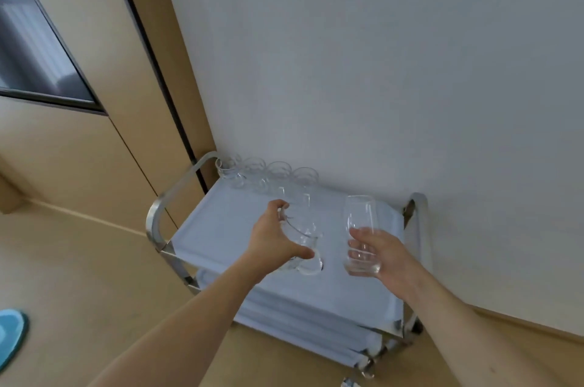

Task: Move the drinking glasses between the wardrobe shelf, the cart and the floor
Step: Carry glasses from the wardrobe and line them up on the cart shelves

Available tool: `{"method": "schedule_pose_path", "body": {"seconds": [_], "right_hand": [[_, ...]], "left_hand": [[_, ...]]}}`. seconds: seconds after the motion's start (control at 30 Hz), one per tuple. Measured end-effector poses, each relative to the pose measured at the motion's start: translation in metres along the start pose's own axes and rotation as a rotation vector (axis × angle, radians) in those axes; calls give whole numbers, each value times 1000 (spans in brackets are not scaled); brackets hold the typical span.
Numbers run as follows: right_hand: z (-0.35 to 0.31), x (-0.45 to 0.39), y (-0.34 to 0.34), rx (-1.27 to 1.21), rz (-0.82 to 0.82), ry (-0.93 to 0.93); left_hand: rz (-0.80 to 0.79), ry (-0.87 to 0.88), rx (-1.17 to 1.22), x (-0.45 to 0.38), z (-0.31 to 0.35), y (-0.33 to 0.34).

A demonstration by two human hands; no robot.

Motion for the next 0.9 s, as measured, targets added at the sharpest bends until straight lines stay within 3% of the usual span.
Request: {"method": "schedule_pose_path", "body": {"seconds": [0.3, 0.63, 0.9], "right_hand": [[18, -14, -28, -21, 115, 44], [2, -87, -67, -83, 132, 43], [18, -131, -110, -175, 254, 125]], "left_hand": [[-132, 131, -226, -41, 1, 41], [-366, 172, -540, -126, -4, 92], [-544, 174, -747, -198, -13, 149]]}}
Point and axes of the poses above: each hand's wrist, its own x-axis away from the middle knuckle, its own y-axis out of the palm, z = x × y, the point moved 10 cm from there along -x, towards the middle knuckle, and after that the axes turned 9 degrees about x, right-handed, at the moved point
